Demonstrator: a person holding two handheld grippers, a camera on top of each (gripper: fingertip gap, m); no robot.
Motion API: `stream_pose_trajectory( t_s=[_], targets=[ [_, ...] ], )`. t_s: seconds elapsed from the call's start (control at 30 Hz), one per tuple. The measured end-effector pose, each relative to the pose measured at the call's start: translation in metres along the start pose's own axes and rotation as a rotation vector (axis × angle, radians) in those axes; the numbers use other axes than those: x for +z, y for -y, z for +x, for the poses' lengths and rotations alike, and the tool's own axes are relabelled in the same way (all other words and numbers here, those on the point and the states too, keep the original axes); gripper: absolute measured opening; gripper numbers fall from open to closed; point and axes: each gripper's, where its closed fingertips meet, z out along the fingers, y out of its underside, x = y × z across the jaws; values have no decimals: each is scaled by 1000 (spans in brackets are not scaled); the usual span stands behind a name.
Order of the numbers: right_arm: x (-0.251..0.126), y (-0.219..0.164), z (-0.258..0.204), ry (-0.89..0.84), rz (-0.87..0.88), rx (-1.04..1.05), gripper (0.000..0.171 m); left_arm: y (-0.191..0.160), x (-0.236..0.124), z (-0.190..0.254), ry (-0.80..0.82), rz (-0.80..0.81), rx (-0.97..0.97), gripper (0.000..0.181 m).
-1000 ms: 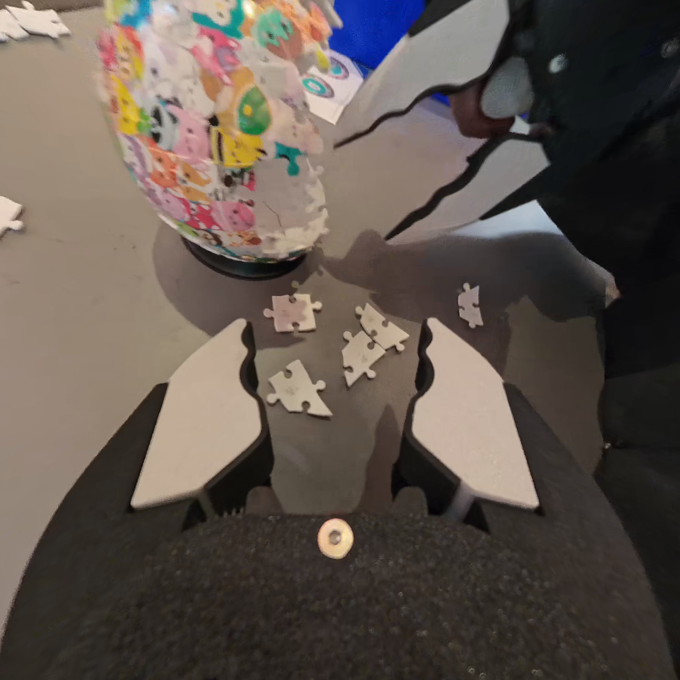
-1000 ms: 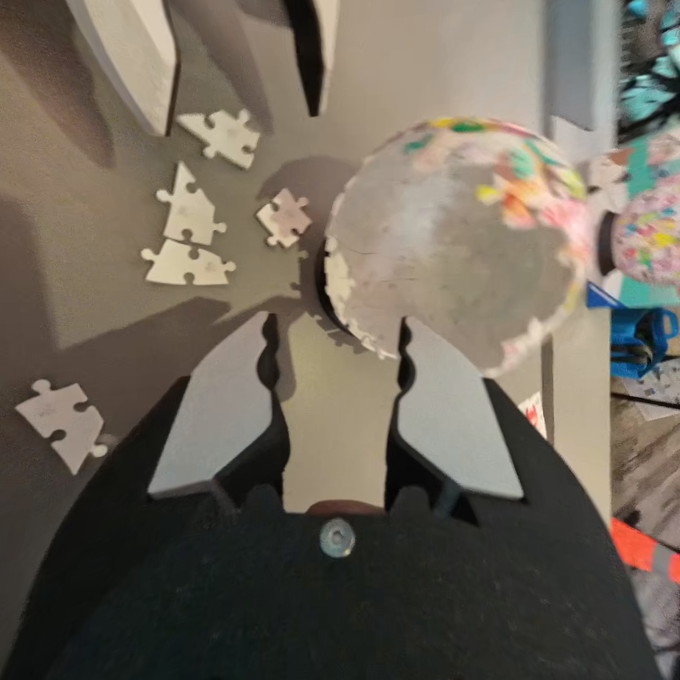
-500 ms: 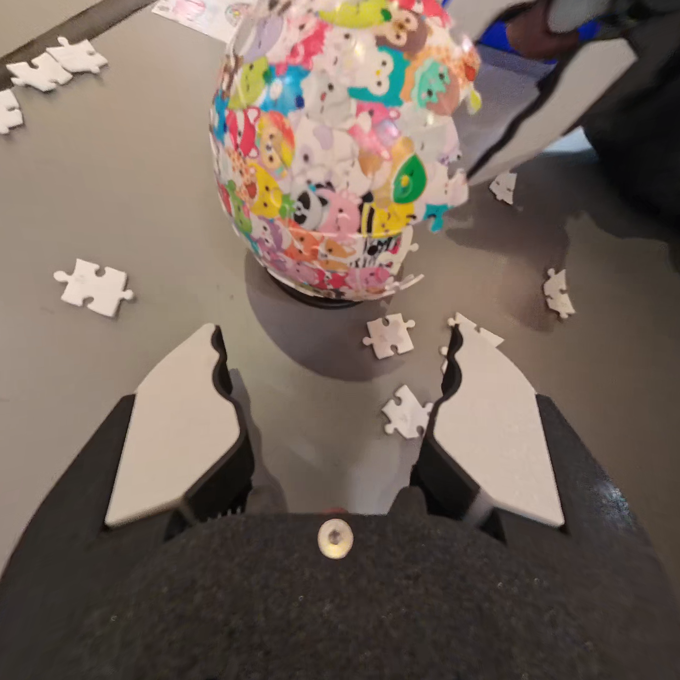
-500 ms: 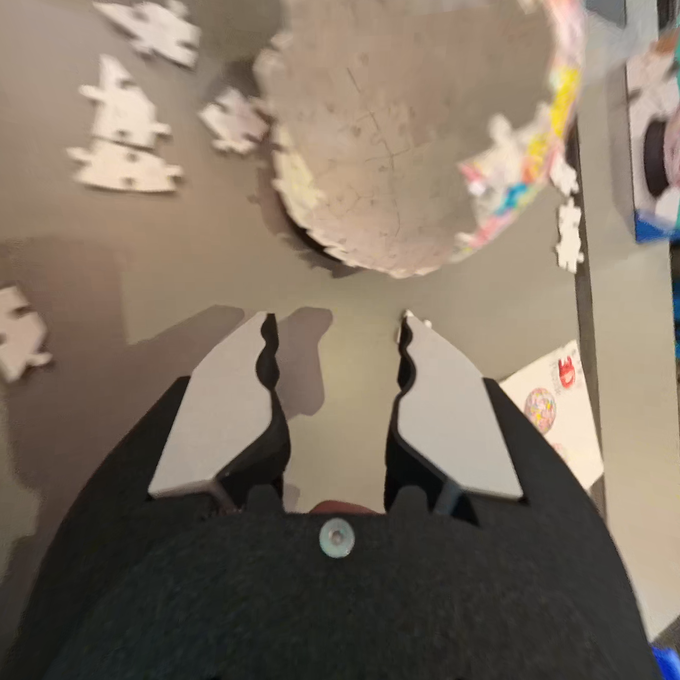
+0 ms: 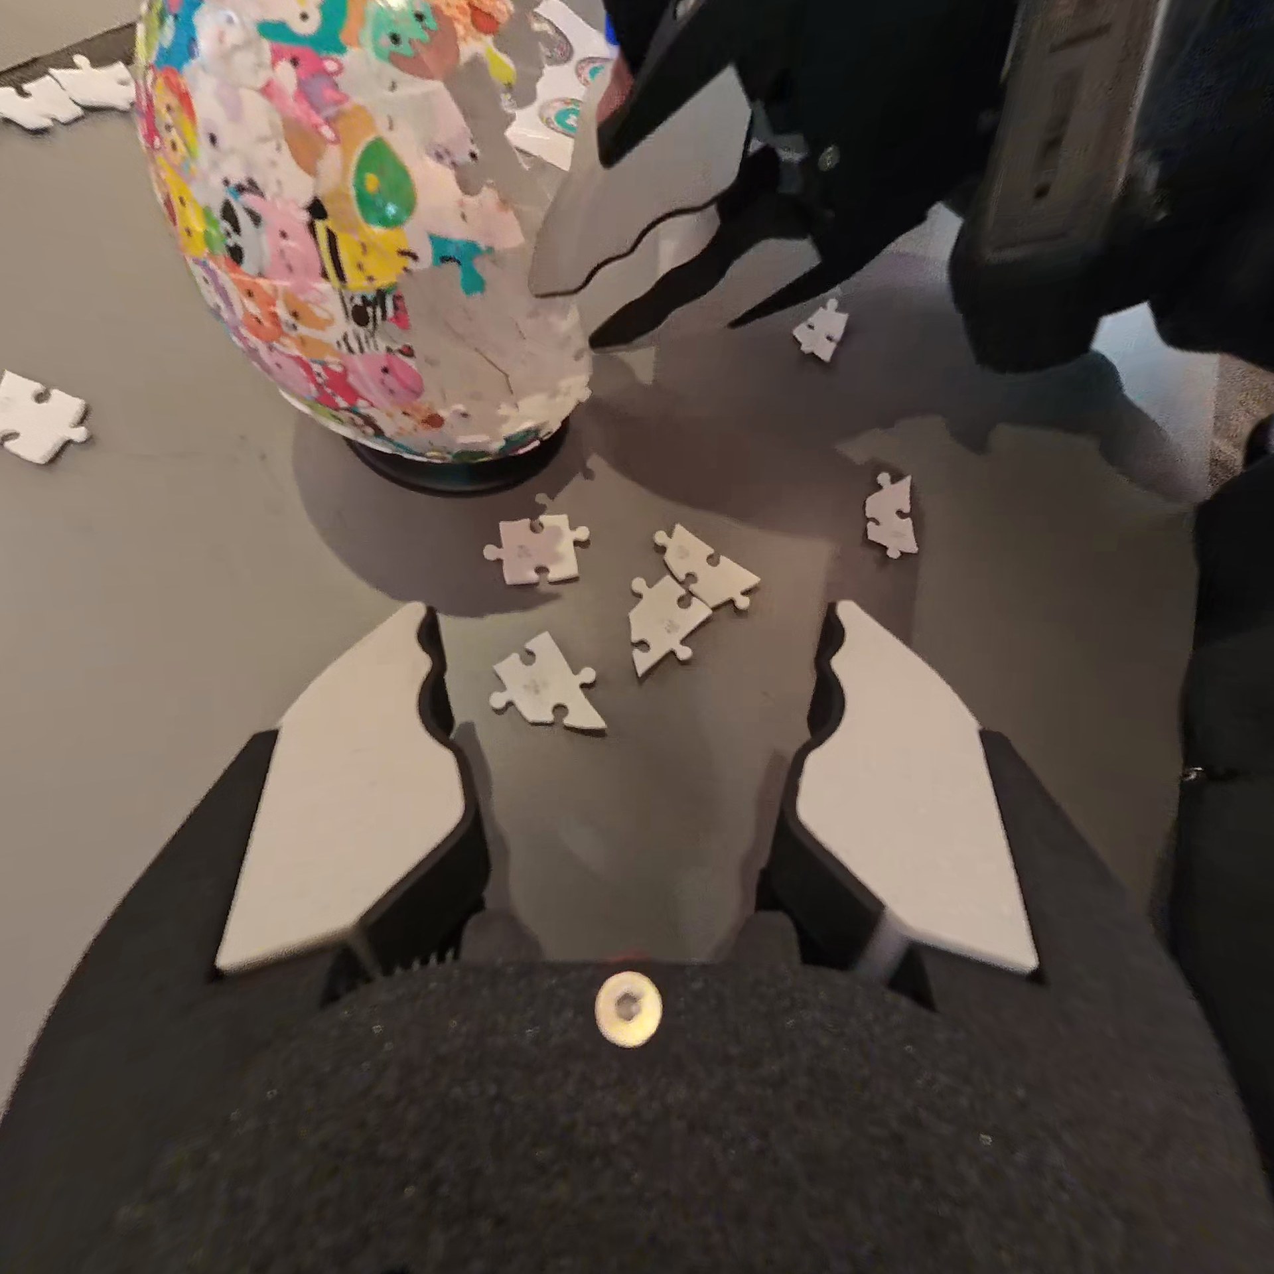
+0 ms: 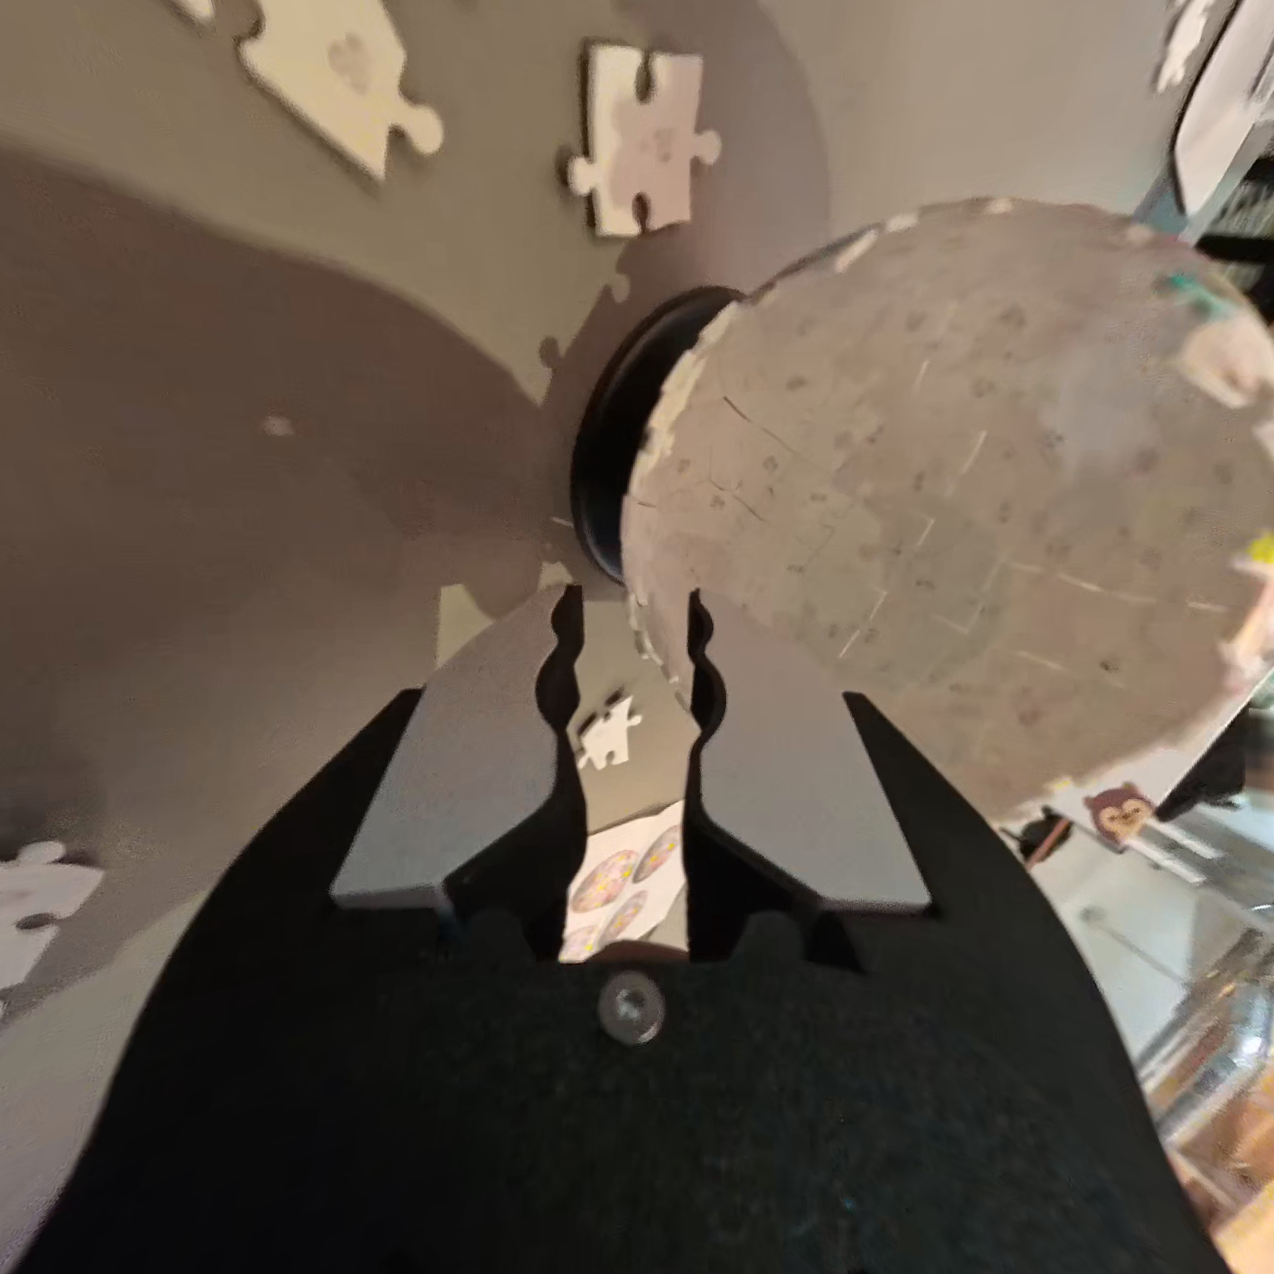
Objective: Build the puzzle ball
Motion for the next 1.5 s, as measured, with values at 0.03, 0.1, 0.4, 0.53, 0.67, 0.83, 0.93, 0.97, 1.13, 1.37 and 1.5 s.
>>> stream_pose_trajectory(
  t_s=[0.03, 0.1, 0.4, 0.53, 0.67, 0.83, 0.93, 0.97, 1.13, 1.37, 1.5],
  targets=[
    [2, 0, -1, -10, 4, -32, 25, -1, -2, 1, -1, 2, -1, 101],
    [2, 3, 1, -36, 23, -71, 18, -2, -4, 0, -3, -1, 2, 101],
    [8, -3, 2, -17, 7, -107, 6, -9, -6, -4, -11, -17, -5, 101],
    [8, -2, 3, -16, 11, -121, 6, -9, -6, -3, -9, -18, -1, 101],
    [7, 0, 2, -11, 30, -138, 5, -9, -5, -2, -9, -23, 4, 101],
    [6, 1, 2, -7, 52, -171, 5, -6, -6, -1, -12, -11, 4, 101],
    [5, 2, 3, -10, 58, -185, 5, -4, -7, -1, -13, -3, 1, 101],
    [5, 1, 3, -11, 53, -188, 5, -4, -7, -1, -14, -2, 0, 100],
    [-1, 0, 7, -15, 61, -223, 16, -7, -7, -3, -2, -13, 4, 100],
    [0, 6, 4, 42, 95, -273, 14, -9, -8, -3, 7, -23, 15, 100],
    [2, 7, 0, 87, 88, -286, 6, -10, -9, -3, 8, -23, 14, 100]
  ],
)
